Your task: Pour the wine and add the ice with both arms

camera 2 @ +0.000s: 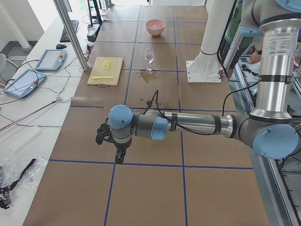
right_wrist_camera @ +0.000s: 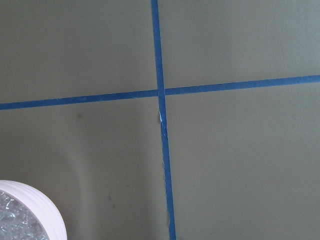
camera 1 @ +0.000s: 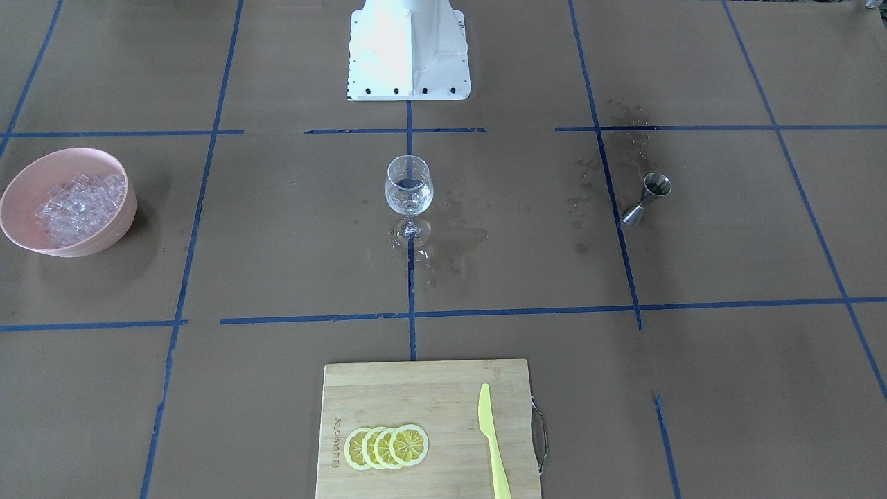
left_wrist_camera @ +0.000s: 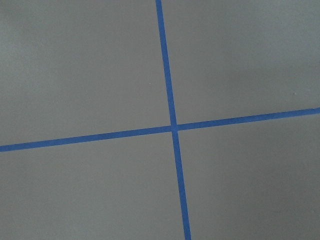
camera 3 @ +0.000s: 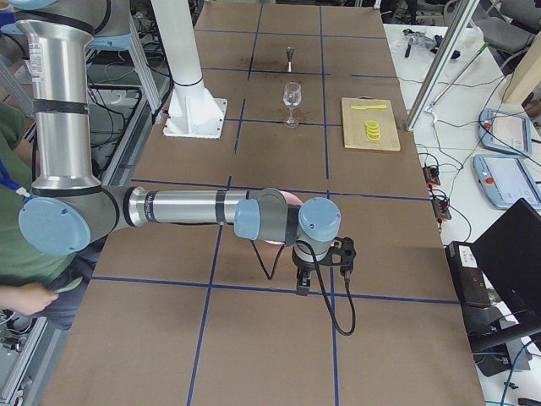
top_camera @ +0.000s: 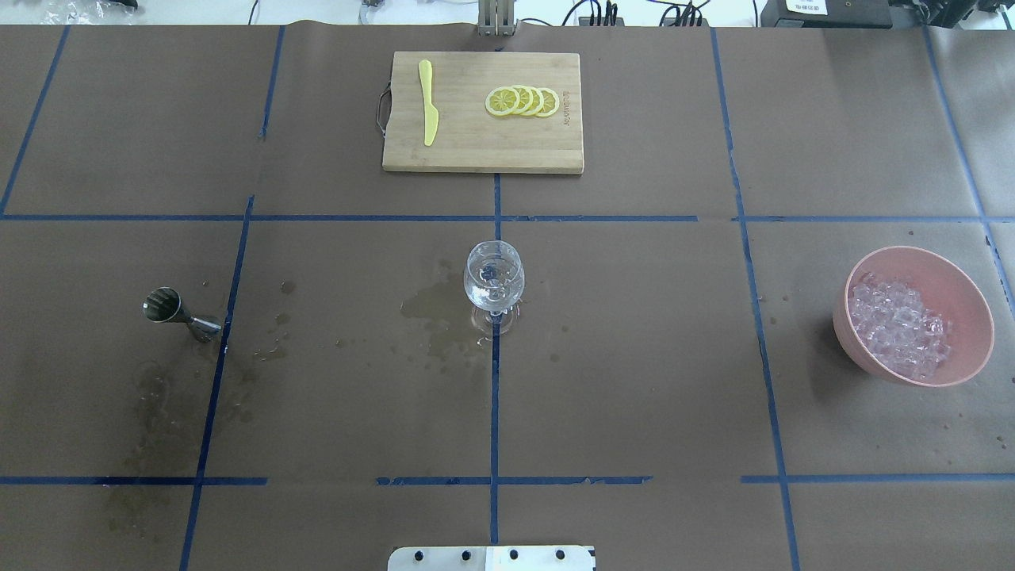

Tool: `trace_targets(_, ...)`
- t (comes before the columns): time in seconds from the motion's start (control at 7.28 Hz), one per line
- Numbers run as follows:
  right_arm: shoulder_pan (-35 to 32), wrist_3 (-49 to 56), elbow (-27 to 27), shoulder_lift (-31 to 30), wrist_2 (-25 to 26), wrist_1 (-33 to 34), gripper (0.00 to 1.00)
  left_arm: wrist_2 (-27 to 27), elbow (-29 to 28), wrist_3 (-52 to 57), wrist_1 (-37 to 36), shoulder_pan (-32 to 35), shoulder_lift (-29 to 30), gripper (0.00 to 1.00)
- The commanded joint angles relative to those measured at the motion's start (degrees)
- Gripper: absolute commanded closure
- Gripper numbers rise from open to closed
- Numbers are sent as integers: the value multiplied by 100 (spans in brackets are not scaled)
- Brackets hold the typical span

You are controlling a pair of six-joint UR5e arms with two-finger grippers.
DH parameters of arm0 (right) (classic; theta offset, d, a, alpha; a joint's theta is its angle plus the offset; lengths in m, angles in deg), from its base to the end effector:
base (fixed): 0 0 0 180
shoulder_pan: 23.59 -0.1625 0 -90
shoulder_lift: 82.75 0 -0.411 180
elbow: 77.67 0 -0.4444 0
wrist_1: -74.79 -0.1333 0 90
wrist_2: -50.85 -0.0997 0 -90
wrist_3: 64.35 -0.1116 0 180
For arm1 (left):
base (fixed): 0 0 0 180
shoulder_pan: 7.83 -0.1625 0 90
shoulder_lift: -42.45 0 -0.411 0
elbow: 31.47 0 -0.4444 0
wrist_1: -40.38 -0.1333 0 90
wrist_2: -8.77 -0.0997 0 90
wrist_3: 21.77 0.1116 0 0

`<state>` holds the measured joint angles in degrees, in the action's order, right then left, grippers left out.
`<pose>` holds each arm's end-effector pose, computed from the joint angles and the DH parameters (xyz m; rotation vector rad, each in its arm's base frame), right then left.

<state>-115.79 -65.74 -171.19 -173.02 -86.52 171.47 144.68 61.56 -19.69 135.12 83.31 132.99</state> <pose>0.0718 -0.5344 0.6297 -0.0506 -0.8271 0.0838 -0.0642 -0.5561 0.6082 0.1596 0.7957 0.0736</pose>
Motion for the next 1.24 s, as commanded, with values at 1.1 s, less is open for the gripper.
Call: trace_targets(1.1,-9,-195,-79,350,-9,-9,0,-991,3150,-4733,3406,-1891,-2000,0)
